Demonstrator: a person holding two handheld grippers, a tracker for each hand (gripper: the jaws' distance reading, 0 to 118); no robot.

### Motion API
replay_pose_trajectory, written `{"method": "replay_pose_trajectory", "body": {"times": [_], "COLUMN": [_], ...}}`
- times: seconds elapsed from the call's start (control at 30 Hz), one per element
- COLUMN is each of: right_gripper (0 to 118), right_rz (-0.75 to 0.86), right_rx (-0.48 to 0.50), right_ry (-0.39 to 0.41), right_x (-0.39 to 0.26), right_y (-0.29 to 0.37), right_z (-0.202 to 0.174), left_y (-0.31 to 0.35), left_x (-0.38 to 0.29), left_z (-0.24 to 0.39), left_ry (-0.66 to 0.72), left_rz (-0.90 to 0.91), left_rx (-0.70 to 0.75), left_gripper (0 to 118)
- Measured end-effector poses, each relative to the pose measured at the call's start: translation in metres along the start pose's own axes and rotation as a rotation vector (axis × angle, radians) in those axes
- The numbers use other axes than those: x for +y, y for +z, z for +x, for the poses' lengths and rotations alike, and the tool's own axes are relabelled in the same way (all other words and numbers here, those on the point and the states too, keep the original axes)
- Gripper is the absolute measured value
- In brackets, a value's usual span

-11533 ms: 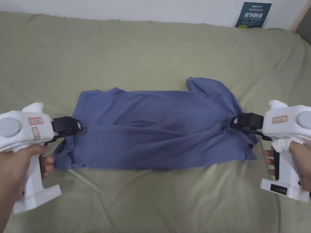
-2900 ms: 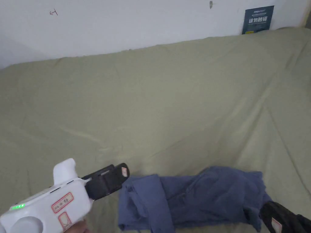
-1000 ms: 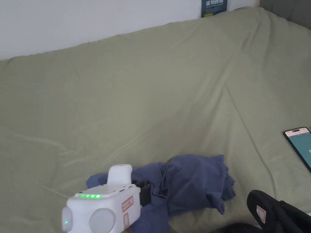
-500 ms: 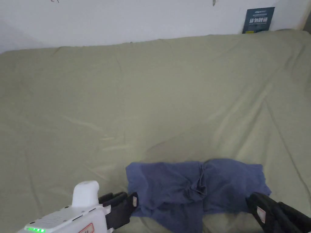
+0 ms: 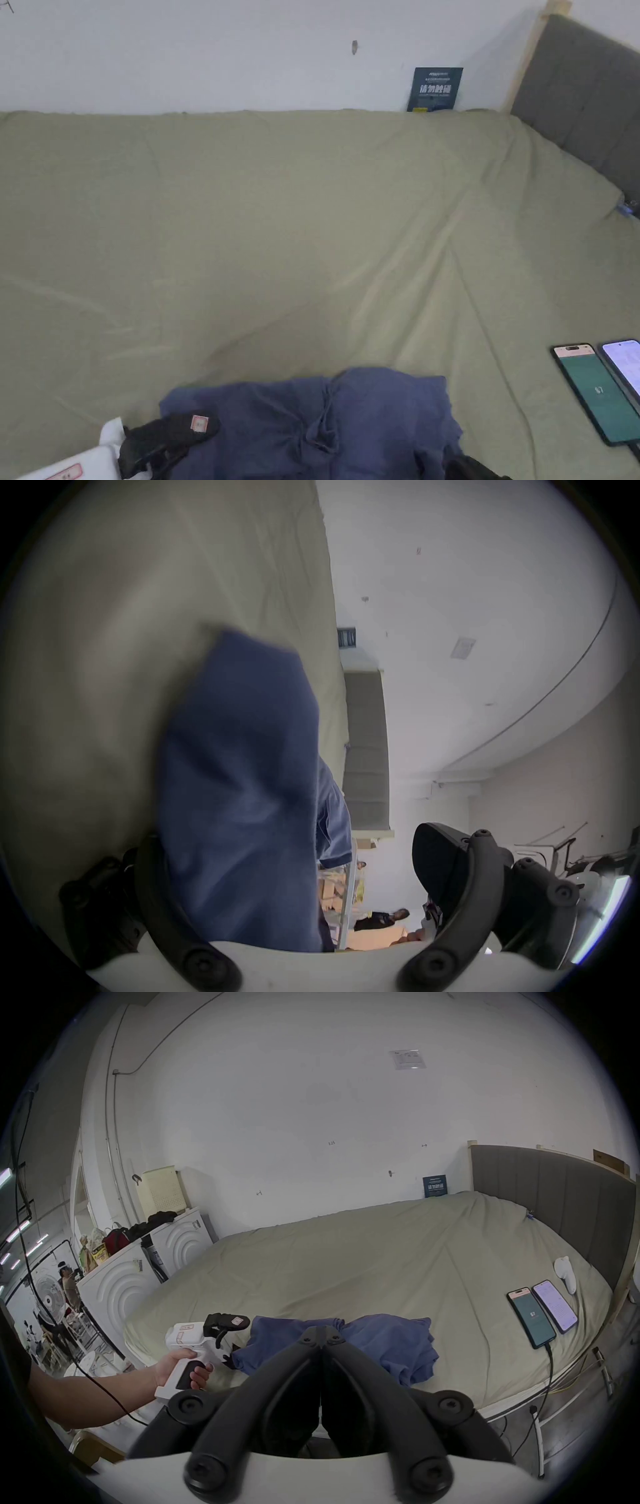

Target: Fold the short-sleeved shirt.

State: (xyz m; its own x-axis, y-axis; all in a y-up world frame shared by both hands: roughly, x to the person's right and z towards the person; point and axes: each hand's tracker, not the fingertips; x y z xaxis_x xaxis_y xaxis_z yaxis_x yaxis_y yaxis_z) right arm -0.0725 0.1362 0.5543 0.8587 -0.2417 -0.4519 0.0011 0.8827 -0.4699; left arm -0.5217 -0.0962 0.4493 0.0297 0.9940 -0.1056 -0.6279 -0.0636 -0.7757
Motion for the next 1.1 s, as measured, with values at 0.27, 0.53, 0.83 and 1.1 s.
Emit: {"method": "replay_pose_trajectory", "body": {"times": [0.27,0.53,0.83,1.1], "right_gripper": [0,0,0,0], "right_rz": [-0.024,-0.017,-0.020,-0.030], "right_rx": [0.001,0.021,0.077,0.116], "right_ry": [-0.028,-0.017,-0.001,0.016], "right_x": [-0.001,0.001,-0.001,-0.004], "right_y": [-0.009,-0.010,-0.018,-0.022], "right_z": [0.007,-0.001,-0.018,-0.027], "left_y": [-0.016,0.028,0.173,0.090], "left_x": [-0.001,-0.014,0.013,-0.023], "left_z": [0.008,0.040,0.076,0.148], "left_ry": [-0.103,-0.223,-0.330,-0.597], "left_rz": [0.026,0.153,0.426,0.310], "left_rx": [0.300,0.476,0.717,0.757], "left_gripper": [15,14,13,13]}}
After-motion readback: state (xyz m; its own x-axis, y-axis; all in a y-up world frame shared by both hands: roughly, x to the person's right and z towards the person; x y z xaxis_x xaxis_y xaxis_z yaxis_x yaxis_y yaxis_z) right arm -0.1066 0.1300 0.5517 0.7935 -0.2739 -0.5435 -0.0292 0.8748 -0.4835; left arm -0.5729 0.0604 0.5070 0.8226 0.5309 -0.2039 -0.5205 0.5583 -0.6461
